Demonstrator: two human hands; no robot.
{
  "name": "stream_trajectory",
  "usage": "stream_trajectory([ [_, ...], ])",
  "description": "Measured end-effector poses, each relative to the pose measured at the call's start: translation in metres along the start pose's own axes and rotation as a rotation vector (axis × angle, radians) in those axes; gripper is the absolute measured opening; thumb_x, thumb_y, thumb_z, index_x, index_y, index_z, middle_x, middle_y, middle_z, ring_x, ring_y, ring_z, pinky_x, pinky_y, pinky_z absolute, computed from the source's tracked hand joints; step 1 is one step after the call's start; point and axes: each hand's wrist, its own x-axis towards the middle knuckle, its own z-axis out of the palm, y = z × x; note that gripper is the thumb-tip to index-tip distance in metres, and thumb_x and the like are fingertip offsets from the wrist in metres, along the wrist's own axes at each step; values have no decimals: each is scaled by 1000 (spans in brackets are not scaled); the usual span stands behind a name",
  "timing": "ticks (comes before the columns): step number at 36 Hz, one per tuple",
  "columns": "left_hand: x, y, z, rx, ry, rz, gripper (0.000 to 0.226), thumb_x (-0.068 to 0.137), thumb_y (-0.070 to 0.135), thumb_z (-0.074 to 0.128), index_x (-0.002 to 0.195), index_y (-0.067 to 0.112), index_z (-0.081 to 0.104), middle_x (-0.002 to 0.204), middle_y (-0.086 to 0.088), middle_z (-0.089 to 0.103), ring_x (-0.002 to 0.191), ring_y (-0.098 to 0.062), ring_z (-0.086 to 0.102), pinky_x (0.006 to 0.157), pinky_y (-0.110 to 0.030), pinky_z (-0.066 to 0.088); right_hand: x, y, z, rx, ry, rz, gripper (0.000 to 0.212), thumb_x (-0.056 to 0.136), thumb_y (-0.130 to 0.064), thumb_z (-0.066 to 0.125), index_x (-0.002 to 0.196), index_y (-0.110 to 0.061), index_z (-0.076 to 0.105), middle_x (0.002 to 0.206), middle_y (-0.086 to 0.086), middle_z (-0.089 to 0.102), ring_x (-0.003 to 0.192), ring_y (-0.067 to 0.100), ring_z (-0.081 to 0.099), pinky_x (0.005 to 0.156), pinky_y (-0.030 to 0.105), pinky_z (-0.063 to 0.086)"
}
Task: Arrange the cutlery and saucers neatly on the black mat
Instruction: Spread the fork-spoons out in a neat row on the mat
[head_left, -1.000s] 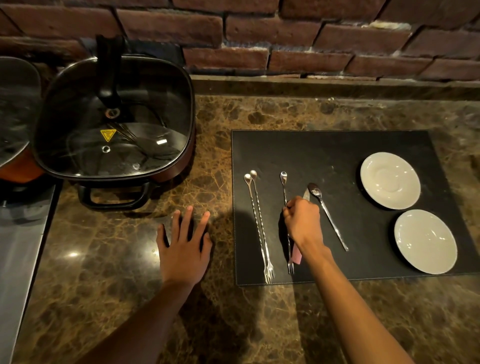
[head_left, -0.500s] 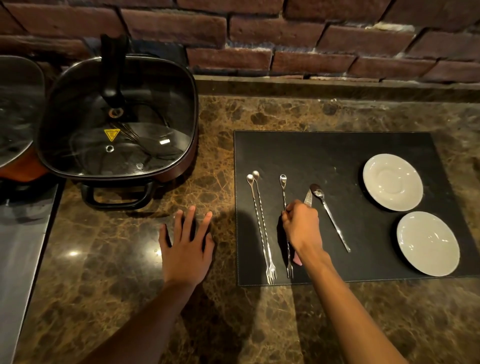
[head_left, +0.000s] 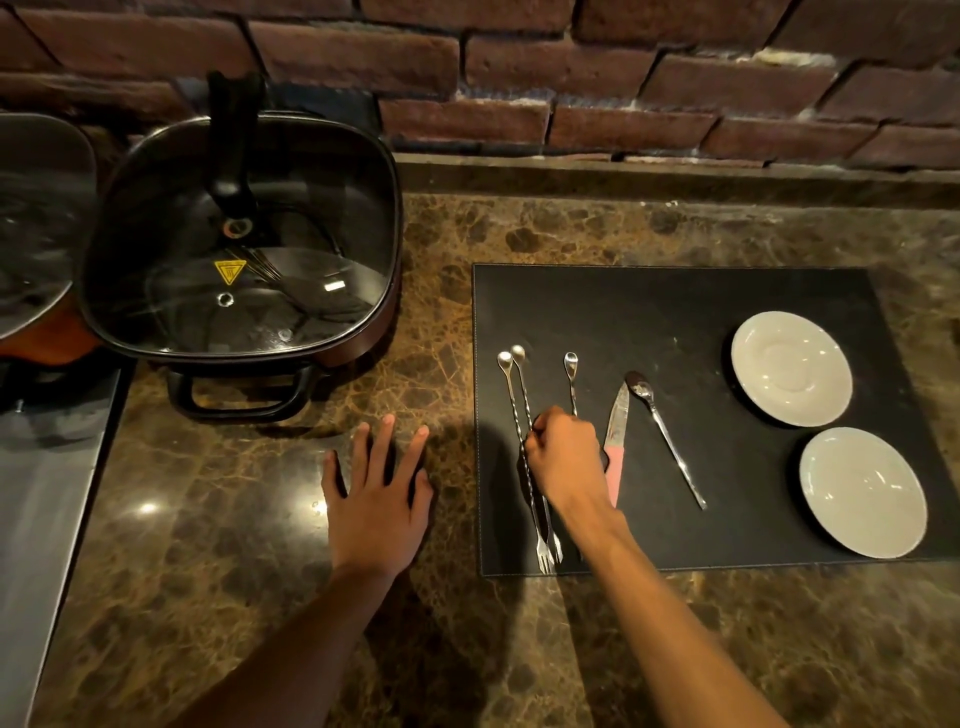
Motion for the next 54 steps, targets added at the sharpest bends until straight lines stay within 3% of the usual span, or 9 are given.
stream_trajectory([
  [7, 0, -2, 4, -1, -5, -1, 56, 104, 47, 26, 159, 42, 23, 171, 0, 21, 159, -26, 15, 122, -63, 18, -1, 0, -2, -1, -33, 27, 15, 90, -16, 55, 87, -4, 64, 85, 16, 68, 78, 37, 66, 66, 40, 55],
  [11, 0, -3, 6, 8, -9, 3, 56, 104, 48, 25, 160, 42, 19, 172, 0, 19, 159, -26, 15, 123, -62, 16, -1, 6, -4, 6, -16, 89, 18, 89, -21, 58, 80, -7, 67, 80, 13, 70, 79, 33, 68, 61, 27, 39],
  [21, 1, -4, 6, 1, -5, 7, 56, 104, 48, 24, 160, 44, 18, 171, -1, 22, 159, -26, 16, 122, -62, 14, -3, 5, -6, -21, 9, 93, 20, 90, -24, 59, 82, -10, 69, 81, 10, 72, 81, 30, 68, 61, 25, 34],
  [29, 1, -4, 7, 1, -3, 11, 56, 104, 47, 25, 160, 43, 18, 171, -1, 22, 159, -27, 17, 122, -62, 15, -4, 7, -6, -20, 12, 92, 21, 91, -23, 58, 74, -11, 62, 68, 2, 58, 63, 24, 56, 49, 24, 29],
  [34, 1, -3, 6, 2, -6, 10, 57, 103, 47, 24, 160, 42, 20, 171, -1, 22, 158, -27, 18, 122, -62, 15, -5, 9, -4, -11, 46, 55, 16, 94, -26, 55, 91, -12, 63, 85, 6, 70, 84, 27, 67, 65, 29, 33],
  [38, 1, -3, 3, 16, -14, 12, 56, 103, 46, 26, 159, 41, 25, 170, -2, 24, 158, -28, 20, 122, -62, 15, -12, 6, -3, -62, 123, -21, 24, 96, -34, 49, 94, -16, 64, 91, 5, 72, 87, 28, 69, 69, 33, 42],
  [42, 1, -2, 2, 11, -14, 12, 56, 103, 46, 27, 159, 40, 26, 170, -2, 25, 158, -28, 21, 122, -63, 17, -22, -1, 1, -115, 56, -84, 28, 97, -34, 47, 94, -12, 62, 94, 11, 70, 89, 36, 68, 73, 39, 52],
  [46, 1, -3, 5, 9, 1, 17, 56, 103, 46, 26, 159, 42, 21, 170, -2, 24, 158, -28, 21, 122, -62, 17, -25, -2, 5, -164, -1, -116, 22, 100, -24, 46, 105, -7, 59, 104, 15, 68, 94, 39, 66, 74, 43, 51],
  [54, 1, -3, 5, 17, 6, 13, 57, 103, 46, 25, 159, 42, 17, 170, -1, 24, 157, -28, 21, 122, -62, 15, -22, -14, 11, -148, -45, -143, 16, 94, -6, 48, 106, -2, 58, 104, 19, 64, 92, 41, 64, 75, 46, 53],
])
